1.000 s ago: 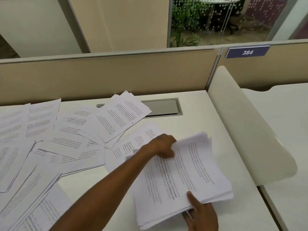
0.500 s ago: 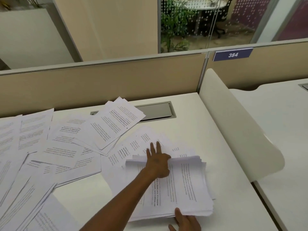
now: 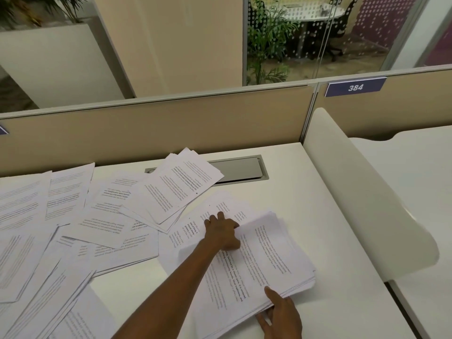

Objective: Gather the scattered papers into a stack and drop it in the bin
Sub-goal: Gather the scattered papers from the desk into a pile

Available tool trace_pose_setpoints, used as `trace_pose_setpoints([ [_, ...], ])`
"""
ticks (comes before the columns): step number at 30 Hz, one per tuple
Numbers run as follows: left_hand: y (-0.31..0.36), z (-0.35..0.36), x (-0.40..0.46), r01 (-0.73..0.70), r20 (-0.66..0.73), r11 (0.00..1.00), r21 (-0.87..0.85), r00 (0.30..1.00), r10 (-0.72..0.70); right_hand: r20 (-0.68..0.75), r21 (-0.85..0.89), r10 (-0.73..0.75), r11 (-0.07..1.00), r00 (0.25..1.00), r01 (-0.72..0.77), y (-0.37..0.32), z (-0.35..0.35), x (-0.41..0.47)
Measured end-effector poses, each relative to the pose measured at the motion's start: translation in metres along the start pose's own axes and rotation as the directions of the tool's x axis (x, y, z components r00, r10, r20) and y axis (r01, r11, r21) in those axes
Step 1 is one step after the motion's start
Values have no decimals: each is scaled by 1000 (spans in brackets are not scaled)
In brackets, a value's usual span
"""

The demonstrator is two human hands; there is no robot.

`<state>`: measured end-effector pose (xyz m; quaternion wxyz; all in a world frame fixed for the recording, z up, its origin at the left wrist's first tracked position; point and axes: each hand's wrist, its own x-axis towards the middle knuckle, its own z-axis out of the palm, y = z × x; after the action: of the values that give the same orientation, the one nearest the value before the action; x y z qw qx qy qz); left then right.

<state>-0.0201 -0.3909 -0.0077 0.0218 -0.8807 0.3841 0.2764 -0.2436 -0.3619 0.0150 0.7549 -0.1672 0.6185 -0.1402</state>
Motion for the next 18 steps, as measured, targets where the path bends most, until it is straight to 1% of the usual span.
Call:
trace_pose_setpoints([
  [2,-14,-4,4,-13,9,1000,-28,1000,14,-7,6,-19,1000,1000,19,-1,5,2],
  [4,-31,-7,9,-19,4,996,-91,1000,20,-23,-4,-31,1000,999,31,-3,7,1],
  [7,-53,-9,15,-8,-81,984,-178,997,-7,-11,-13,-26,1000,1000,26,-2,8,3],
  [11,-70,-5,15,51,-131,986,-160,989,-72,14,25,11,1000,1000,-12,0,5,7],
  [15,-68,0,12,30,-239,995,-97,970,-52,23,53,-4,999,1000,3,0,4,12],
  [18,-68,-4,14,31,-255,998,-57,966,-44,26,85,-36,996,999,34,1,9,15],
])
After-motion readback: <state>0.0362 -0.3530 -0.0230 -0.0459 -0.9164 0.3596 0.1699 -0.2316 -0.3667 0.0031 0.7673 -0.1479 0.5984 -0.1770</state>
